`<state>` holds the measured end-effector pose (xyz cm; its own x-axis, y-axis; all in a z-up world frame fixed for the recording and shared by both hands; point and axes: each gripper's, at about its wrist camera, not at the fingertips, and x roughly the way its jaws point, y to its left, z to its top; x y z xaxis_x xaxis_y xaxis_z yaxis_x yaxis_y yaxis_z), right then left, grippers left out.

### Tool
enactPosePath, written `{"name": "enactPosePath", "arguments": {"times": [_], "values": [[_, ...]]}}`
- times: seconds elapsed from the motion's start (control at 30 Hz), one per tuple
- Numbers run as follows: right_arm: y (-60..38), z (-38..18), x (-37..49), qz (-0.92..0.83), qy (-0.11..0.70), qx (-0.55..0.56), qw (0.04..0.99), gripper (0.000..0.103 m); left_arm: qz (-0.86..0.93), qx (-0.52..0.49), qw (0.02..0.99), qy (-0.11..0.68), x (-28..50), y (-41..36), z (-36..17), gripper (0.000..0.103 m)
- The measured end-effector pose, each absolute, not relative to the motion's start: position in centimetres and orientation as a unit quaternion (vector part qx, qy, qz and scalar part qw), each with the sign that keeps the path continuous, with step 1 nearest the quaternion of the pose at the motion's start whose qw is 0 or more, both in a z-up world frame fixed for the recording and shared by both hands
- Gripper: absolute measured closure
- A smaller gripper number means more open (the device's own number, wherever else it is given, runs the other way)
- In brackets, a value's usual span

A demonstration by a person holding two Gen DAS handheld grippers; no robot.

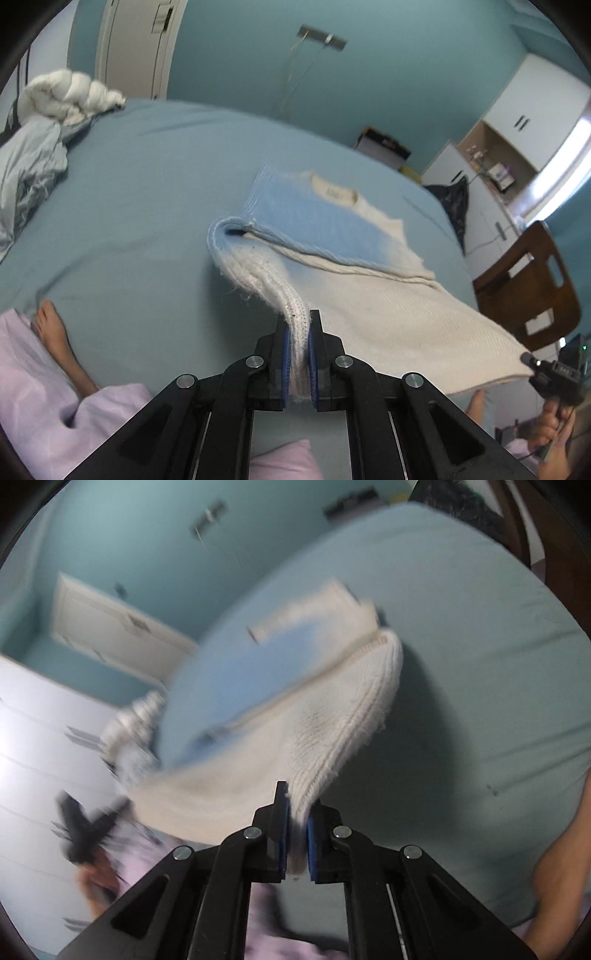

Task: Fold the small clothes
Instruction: 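Grasp the cream hem with the left tool while the right tool grasps it too, then lift the hem with both tools and fold it over toward the collar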

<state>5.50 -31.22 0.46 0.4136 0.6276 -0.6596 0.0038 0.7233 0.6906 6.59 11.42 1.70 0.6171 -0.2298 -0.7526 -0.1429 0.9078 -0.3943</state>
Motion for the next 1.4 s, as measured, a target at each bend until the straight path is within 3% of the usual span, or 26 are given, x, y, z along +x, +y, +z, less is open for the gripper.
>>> {"name": "enactPosePath", "arguments": {"times": [0.23, 0.37, 0.57, 0.73, 0.97, 1.2, 1.4], "values": [[-32.8, 5.9, 1.2, 0.248, 0.426, 0.385, 0.78, 0.099, -0.07, -0.218, 0.876, 0.425, 2.3, 12.6, 8.2, 0.096], [-35.1, 8.0, -1.5, 0.265, 0.39, 0.42, 0.776, 0.099, -0.104, -0.218, 0.852, 0.465, 0.9, 12.7, 9.1, 0.096], [-33.6, 6.0, -5.8, 0.228, 0.461, 0.394, 0.762, 0.099, -0.134, -0.234, 0.789, 0.552, -0.8, 12.8, 4.9, 0.096], [-33.4, 3.3, -3.9, 0.191, 0.511, 0.391, 0.741, 0.099, -0.137, -0.273, 0.77, 0.559, 1.6, 14.1, 2.3, 0.096], [-32.8, 3.7, 2.5, 0.17, 0.496, 0.393, 0.755, 0.099, -0.102, -0.331, 0.774, 0.531, 12.0, 17.6, 1.2, 0.096], [-31.1, 1.6, 14.5, 0.122, 0.506, 0.351, 0.779, 0.099, -0.041, -0.29, 0.8, 0.523, 25.2, 16.7, -1.3, 0.096], [-30.1, -2.4, 25.2, 0.069, 0.514, 0.32, 0.793, 0.099, 0.011, -0.313, 0.787, 0.532, 37.1, 16.2, -8.7, 0.096]]}}
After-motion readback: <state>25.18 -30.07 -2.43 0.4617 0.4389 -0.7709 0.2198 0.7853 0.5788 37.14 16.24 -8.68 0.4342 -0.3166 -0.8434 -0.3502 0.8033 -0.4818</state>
